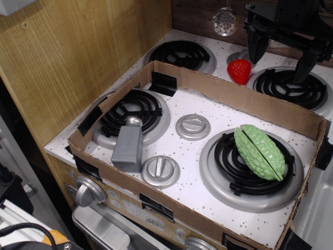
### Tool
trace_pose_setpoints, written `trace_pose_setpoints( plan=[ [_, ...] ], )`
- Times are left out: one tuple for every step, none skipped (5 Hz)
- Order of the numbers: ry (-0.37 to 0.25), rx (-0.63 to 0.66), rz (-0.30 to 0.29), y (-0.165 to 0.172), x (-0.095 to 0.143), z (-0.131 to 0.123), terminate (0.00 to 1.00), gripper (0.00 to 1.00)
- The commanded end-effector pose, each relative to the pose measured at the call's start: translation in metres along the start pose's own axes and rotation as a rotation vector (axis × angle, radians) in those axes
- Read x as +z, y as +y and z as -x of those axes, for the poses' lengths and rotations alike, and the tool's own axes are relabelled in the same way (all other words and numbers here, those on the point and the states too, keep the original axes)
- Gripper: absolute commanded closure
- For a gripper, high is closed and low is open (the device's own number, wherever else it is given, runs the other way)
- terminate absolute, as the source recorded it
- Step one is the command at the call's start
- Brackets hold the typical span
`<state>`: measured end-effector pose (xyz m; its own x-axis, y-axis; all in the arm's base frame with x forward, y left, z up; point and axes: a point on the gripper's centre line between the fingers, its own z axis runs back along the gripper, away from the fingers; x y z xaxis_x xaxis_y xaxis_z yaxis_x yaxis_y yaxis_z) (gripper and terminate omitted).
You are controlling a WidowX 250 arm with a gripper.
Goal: Right pepper shaker
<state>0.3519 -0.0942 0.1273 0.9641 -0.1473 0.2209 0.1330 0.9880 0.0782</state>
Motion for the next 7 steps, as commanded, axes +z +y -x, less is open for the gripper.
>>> trace_pose_setpoints(
  plan=[
    [0.000, 0.000, 0.000, 0.000, 0.000, 0.000, 0.00, 0.00],
    [0.069, 0.087, -0.118, 0.021, 0.013, 0.003, 0.00, 0.00],
    [0.060, 0.144, -0.186, 0.031, 0.016, 0.016, 0.00, 0.00],
    [0.056, 0.253, -0.240, 0.046, 0.016, 0.034, 0.00, 0.00],
    [0.060, 0.341, -0.236, 0.064, 0.010, 0.058, 0.00, 0.00],
    [0.060, 0.403, -0.238, 0.082, 0.005, 0.076, 0.00, 0.00],
    [0.110, 0.487, -0.266, 0.095, -0.001, 0.088, 0.00, 0.00]
  ],
)
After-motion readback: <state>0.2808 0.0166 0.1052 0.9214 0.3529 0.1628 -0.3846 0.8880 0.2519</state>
